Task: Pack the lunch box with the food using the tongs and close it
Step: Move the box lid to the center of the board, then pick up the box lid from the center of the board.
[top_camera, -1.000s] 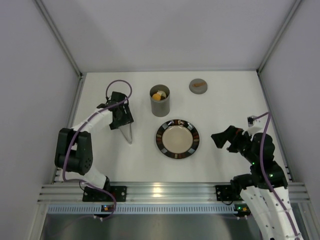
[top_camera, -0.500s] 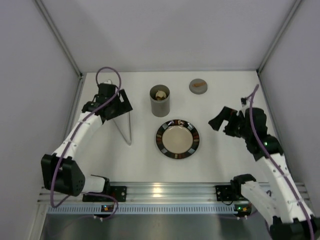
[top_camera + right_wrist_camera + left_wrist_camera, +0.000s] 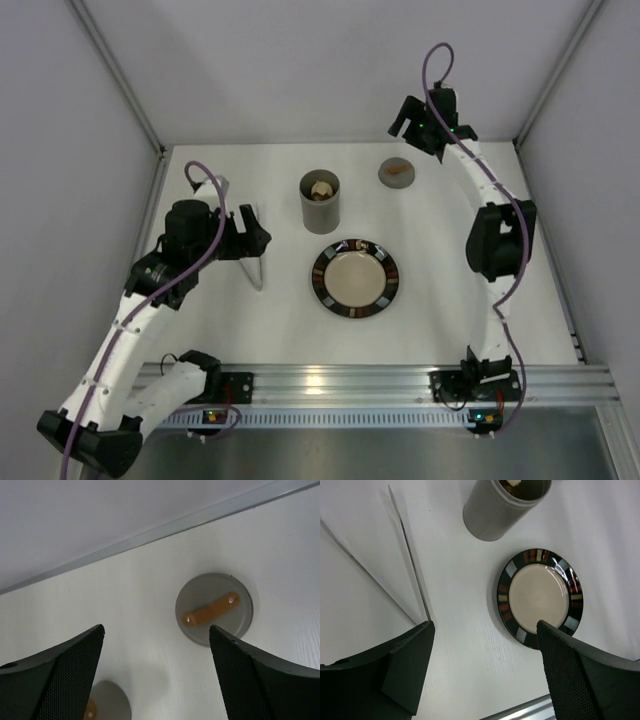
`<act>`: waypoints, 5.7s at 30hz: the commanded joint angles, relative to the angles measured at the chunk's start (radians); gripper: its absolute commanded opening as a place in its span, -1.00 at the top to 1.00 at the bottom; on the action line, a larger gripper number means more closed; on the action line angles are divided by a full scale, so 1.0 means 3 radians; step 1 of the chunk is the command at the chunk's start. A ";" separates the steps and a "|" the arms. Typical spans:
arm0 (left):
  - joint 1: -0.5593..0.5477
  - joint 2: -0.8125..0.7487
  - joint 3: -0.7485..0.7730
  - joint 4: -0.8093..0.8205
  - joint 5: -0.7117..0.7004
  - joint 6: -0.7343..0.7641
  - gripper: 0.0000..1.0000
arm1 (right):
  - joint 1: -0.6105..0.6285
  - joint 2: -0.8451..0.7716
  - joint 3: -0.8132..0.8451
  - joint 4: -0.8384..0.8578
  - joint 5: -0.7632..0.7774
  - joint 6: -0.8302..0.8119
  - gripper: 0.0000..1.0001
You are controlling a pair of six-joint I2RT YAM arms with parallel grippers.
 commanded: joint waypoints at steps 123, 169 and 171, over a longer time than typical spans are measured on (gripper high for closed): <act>-0.0211 -0.0129 -0.0571 0.0128 -0.0246 0.0293 -0.74 | 0.0813 -0.0672 -0.2034 0.0257 0.1204 -0.1186 -0.11; -0.0211 -0.0103 -0.0576 0.0128 -0.0236 0.0293 -0.74 | 0.0619 -0.0620 -0.2080 0.0074 0.0683 -0.0869 1.00; -0.0211 -0.0103 -0.0576 0.0128 -0.0236 0.0293 -0.74 | 0.0614 -0.0687 -0.2075 0.0053 0.0734 -0.0864 1.00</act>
